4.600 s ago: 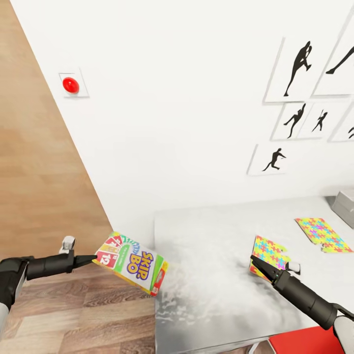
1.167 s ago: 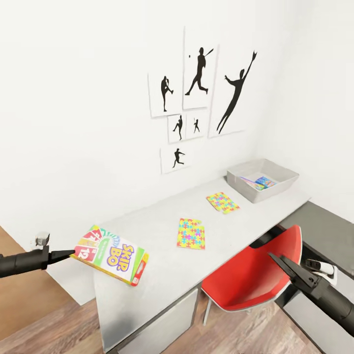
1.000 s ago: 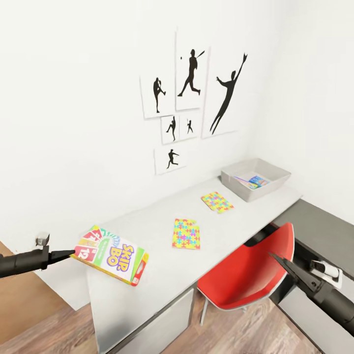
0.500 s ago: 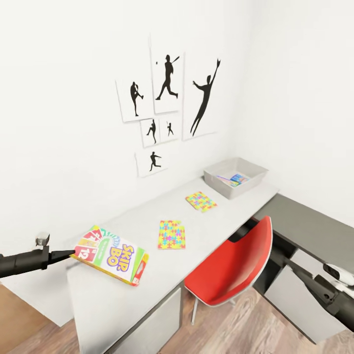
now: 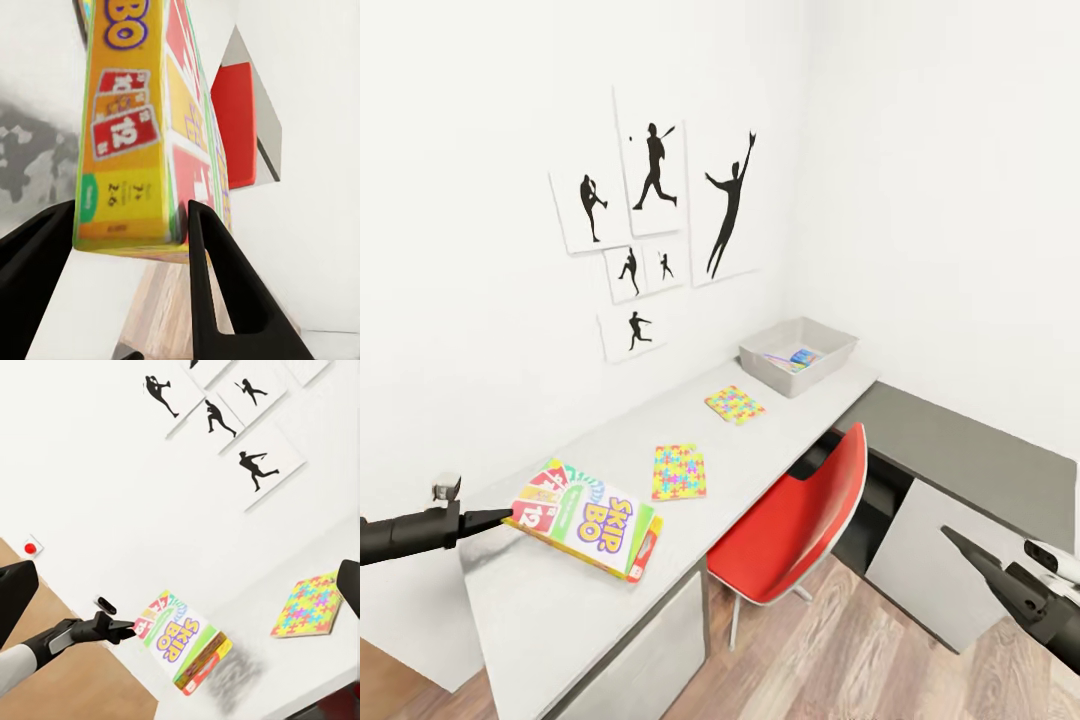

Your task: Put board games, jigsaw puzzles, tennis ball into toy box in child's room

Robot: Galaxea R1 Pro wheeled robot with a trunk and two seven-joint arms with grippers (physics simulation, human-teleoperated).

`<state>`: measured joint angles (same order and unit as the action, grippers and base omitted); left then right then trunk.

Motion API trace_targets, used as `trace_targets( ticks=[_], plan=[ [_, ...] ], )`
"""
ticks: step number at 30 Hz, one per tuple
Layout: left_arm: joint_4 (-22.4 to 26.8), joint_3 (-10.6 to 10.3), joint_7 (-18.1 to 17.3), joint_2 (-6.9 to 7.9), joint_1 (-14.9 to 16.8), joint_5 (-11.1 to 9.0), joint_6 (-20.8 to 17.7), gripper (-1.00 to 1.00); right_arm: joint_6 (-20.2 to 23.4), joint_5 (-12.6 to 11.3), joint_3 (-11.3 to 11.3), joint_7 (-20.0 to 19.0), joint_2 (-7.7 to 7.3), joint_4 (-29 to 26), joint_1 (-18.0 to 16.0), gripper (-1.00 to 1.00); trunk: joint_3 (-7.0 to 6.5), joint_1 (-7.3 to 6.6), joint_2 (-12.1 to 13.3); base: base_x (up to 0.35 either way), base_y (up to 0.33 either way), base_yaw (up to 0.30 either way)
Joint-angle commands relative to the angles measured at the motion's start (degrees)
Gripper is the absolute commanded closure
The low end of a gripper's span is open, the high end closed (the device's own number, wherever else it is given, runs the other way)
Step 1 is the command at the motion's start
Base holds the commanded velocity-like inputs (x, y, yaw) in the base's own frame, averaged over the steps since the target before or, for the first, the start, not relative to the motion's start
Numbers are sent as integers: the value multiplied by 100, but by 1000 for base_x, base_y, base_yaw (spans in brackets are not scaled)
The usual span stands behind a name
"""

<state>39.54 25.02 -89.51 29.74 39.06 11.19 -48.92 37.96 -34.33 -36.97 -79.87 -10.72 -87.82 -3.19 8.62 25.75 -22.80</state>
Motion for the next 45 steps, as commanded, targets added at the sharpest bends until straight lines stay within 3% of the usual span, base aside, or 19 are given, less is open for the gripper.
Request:
trace_targets(
  ticks=[1, 22, 45],
  plan=[
    [6, 25, -49, -3, 5, 50, -56, 100, 55, -13, -2, -11, 0, 2, -6, -100, 5, 3, -12, -4, 0, -223],
    [10, 25, -49, -28, -8, 50, -53, 100, 54, -10, -36, -16, 7, 4, -6, -100, -129, 3, -12, -1, -10, -223],
    [10, 20, -49, -42, -11, 50, -4, 100, 51, -29, -38, 10, 11, 9, -6, -100, -154, 3, -12, 3, -292, -38]
  ],
)
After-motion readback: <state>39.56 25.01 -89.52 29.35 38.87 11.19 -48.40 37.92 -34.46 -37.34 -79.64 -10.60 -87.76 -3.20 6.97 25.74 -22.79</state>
